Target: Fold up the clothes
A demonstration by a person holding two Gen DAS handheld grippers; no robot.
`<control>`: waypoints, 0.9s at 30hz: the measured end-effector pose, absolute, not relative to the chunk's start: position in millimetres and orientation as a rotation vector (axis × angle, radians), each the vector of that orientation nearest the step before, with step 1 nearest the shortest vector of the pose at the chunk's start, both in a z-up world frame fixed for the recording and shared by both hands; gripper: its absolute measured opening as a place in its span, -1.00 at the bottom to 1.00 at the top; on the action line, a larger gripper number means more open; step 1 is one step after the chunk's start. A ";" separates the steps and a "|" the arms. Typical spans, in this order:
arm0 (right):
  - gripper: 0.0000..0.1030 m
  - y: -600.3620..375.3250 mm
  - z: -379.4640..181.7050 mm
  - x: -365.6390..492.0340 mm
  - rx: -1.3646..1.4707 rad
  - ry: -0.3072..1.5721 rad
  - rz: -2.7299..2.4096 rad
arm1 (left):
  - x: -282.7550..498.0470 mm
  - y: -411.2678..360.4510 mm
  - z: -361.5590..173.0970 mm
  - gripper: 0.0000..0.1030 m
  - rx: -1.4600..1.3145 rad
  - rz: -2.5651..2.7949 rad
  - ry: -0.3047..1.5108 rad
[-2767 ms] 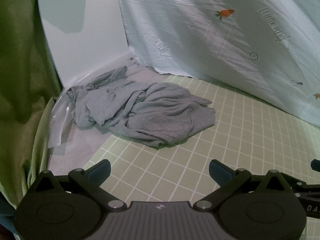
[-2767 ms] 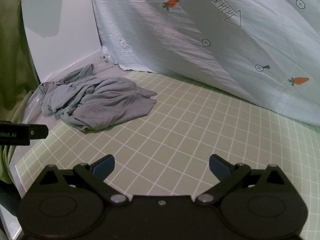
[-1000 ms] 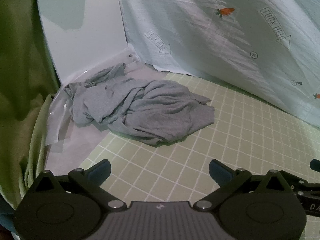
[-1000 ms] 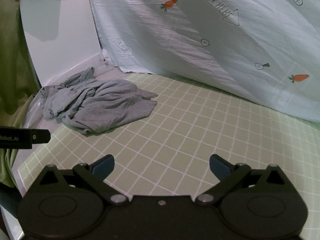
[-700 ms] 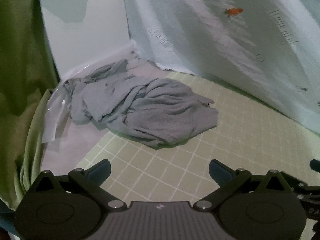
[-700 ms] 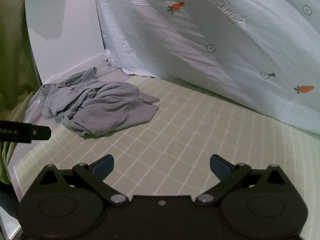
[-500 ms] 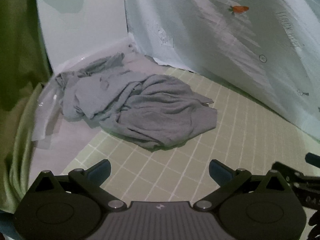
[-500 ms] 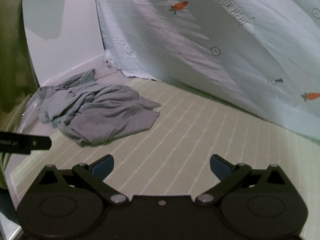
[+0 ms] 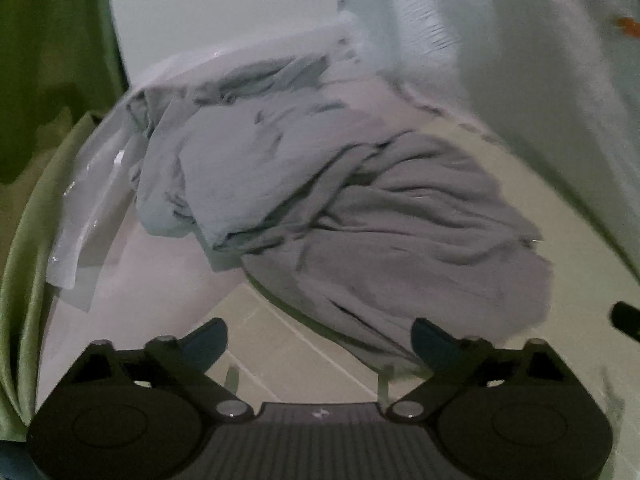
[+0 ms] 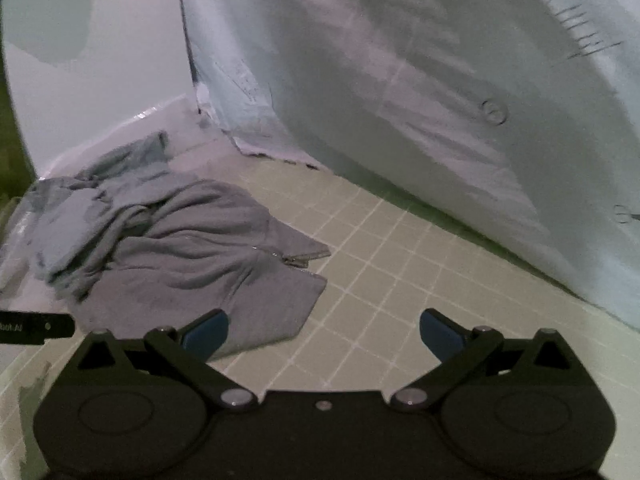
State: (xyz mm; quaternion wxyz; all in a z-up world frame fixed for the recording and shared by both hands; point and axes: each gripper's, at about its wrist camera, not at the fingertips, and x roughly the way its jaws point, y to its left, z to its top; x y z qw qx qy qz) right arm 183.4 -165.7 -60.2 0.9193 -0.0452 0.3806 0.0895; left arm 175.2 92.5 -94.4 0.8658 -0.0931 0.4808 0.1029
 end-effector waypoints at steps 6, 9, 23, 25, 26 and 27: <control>0.99 -152.5 -98.2 249.4 -0.101 0.857 0.207 | 217.1 119.6 -127.7 0.60 -0.222 0.327 1.068; 0.93 -142.6 -110.1 276.7 -0.081 0.857 0.233 | 233.1 130.6 -133.9 0.52 -0.255 0.354 1.068; -0.55 -60.1 -144.8 355.9 -0.145 0.829 0.490 | 253.0 133.6 -137.2 0.06 -0.191 0.298 1.019; -0.74 -58.9 -143.5 345.0 -0.204 0.804 0.512 | 253.2 130.4 -135.7 0.04 -0.178 0.296 1.022; -0.76 -60.9 -143.3 335.9 -0.232 0.798 0.504 | 249.6 126.3 -131.3 0.04 -0.176 0.280 1.019; -0.77 -63.0 -143.1 326.7 -0.260 0.791 0.496 | 245.9 122.3 -126.9 0.04 -0.174 0.264 1.017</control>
